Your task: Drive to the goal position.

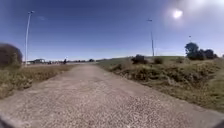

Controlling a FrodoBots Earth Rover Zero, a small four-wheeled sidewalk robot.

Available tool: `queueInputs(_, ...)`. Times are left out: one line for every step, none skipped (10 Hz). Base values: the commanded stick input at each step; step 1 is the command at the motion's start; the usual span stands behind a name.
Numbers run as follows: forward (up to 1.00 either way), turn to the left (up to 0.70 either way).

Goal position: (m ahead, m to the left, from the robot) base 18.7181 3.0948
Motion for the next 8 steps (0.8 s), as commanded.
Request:
queueInputs(0.0,0.0)
queueInputs(0.0,0.0)
queueInputs(0.0,0.0)
queueInputs(0.0,0.05)
queueInputs(0.0,0.52)
queueInputs(0.0,1.0)
queueInputs(0.0,1.0)
queueInputs(0.0,1.0)
